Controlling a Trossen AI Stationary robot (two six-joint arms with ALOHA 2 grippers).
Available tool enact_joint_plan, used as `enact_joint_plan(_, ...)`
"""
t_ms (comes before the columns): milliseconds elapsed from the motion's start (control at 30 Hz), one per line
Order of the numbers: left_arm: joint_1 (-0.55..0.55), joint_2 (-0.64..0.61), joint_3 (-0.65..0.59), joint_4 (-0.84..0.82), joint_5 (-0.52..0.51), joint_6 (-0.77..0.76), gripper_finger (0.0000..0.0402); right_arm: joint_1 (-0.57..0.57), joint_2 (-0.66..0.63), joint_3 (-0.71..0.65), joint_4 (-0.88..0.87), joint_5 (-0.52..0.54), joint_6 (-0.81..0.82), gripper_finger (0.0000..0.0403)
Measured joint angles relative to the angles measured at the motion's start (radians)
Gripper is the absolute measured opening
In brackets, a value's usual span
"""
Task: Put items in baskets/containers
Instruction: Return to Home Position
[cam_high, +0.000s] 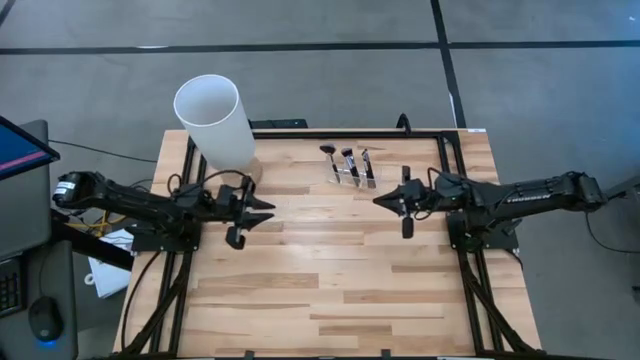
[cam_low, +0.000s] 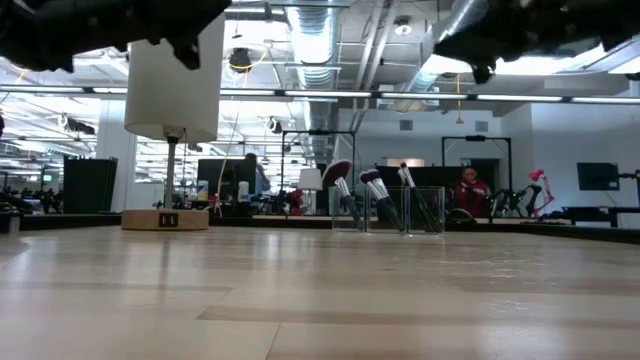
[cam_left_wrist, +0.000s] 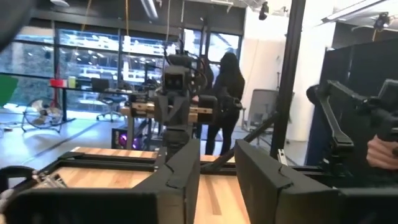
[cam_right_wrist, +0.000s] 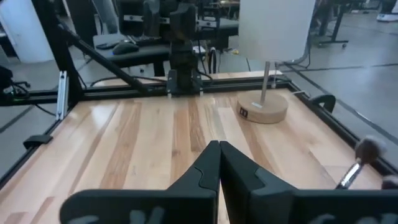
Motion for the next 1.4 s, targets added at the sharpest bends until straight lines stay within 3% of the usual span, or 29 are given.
enact_joint_plan(300, 0.006, -0.140, -0.129, 0.018, -0.008, 0.005, 0.0058, -0.019, -0.207, -0.167, 0.057, 0.005, 0.002, 0.0000)
enact_joint_plan(600, 0.010, -0.202, -0.211, 0.052, 0.017, -0.004, 0.0010, -0.026, -0.365, -0.286, 0.037, 0.000, 0.049, 0.0000)
enact_joint_plan(867, 0.006, -0.201, -0.228, 0.072, 0.043, -0.025, 0.0006, -0.025, -0.477, -0.373, 0.028, -0.001, 0.102, 0.0000)
enact_joint_plan(1400, 0.006, -0.236, -0.228, -0.026, 0.057, -0.027, 0.0006, 0.018, -0.759, -0.375, -0.279, 0.000, 0.094, 0.0000)
